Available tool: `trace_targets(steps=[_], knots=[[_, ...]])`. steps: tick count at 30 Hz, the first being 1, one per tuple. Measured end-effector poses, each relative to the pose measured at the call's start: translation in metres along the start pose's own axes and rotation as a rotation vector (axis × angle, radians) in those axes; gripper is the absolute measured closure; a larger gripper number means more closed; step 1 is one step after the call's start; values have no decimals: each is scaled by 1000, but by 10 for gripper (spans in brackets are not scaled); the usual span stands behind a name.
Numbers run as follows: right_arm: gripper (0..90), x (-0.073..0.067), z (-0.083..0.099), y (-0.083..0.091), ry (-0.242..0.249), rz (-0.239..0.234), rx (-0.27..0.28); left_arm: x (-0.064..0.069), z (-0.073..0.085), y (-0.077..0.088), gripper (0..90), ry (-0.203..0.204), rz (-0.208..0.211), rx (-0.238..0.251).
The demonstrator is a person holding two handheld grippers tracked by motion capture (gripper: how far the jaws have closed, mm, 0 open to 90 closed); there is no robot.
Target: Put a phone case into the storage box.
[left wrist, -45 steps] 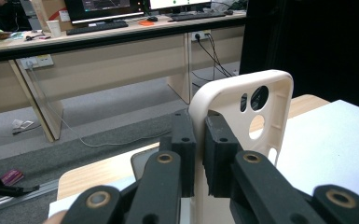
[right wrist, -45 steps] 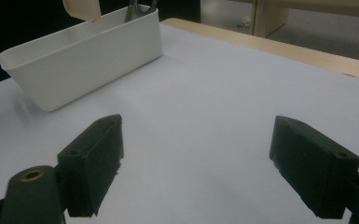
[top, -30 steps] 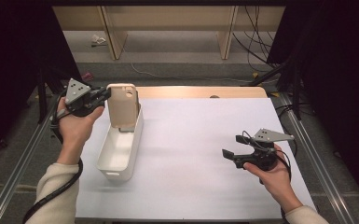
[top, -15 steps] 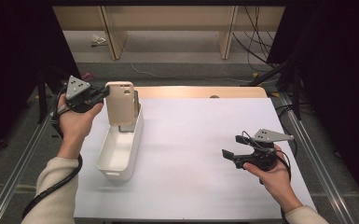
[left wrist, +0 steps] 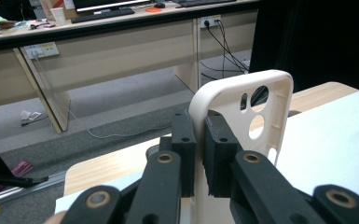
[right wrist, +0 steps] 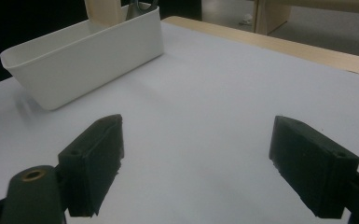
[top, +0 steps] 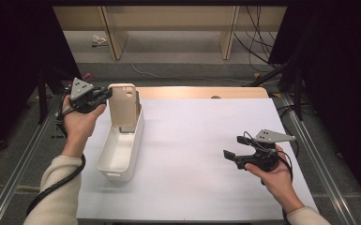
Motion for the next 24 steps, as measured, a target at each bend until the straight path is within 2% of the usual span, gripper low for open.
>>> trace_targets(steps=[24], knots=[[187, 0, 0, 0, 1, -2, -3, -2, 13, -19, 836, 12, 10, -21]])
Point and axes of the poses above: each handheld gripper's, and its own axes: y roughly backward along the jaws, z roughly out of its underside, x roughly to its right, the point moved 3 cm from there along -y, roughly forward along the jaws
